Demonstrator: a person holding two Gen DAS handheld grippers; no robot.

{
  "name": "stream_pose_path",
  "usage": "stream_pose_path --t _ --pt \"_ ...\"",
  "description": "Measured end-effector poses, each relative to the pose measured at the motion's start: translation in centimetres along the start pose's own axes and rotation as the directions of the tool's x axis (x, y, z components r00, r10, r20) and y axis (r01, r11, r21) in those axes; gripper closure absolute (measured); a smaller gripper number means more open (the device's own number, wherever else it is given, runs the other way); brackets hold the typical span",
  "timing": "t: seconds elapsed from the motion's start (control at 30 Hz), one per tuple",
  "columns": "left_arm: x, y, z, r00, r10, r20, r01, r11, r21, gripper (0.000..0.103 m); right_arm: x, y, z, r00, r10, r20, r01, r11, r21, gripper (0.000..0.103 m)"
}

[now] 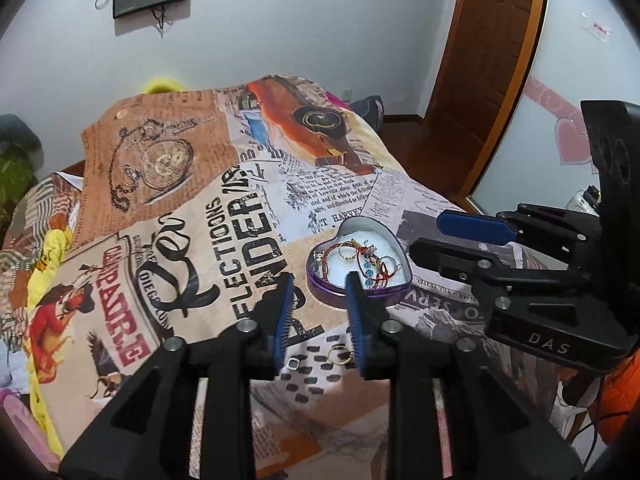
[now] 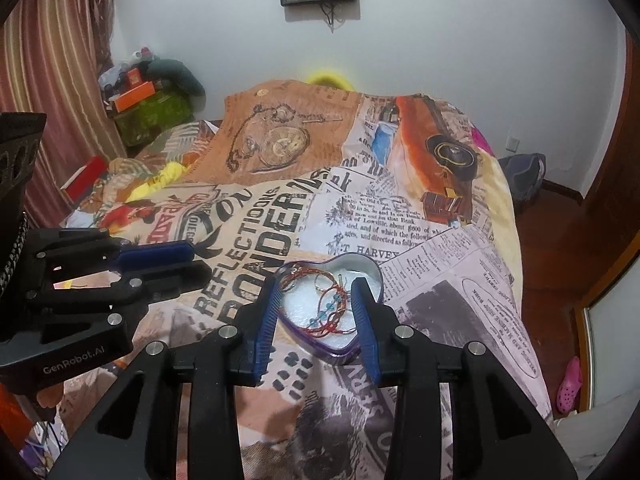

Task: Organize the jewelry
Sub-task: 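Open the right tool over the tin, dropping the red bracelet inside, then move the right tool back and grasp a small gold ring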

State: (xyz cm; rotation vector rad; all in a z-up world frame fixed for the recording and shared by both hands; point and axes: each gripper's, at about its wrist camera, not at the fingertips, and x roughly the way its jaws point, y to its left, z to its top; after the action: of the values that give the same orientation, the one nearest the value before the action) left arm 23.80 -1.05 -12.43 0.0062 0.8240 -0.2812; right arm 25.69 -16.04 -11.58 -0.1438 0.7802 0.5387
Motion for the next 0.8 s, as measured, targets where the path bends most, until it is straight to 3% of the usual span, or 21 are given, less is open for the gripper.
stream_pose_path --t 0.13,0.27,0.33,0.8 --pt "-1.0 0.0 -0.3 1.0 0.01 0.012 -0.01 1.0 0.01 0.073 -0.5 0.6 -0.3 1.0 0.001 -0.002 -0.001 1.0 -0.001 0.07" --pt "-1.7 0.3 -1.1 1.0 0.023 0.018 -0.023 1.0 0.005 0.064 -0.6 1.2 -0.7 1.0 0.006 -0.01 -0.006 1.0 0.0 0.07" --pt "-1.9 0.7 -1.6 0.999 0.03 0.014 -0.03 1.0 0.0 0.064 -0.6 1.4 -0.9 1.0 0.008 -0.017 -0.008 1.0 0.0 0.07" --pt "-0.1 5.0 -6.2 0.993 0.067 -0.096 -0.075 0.994 -0.084 0.063 2.9 3.7 -4.1 0.987 0.042 -0.158 -0.045 0.999 -0.011 0.07"
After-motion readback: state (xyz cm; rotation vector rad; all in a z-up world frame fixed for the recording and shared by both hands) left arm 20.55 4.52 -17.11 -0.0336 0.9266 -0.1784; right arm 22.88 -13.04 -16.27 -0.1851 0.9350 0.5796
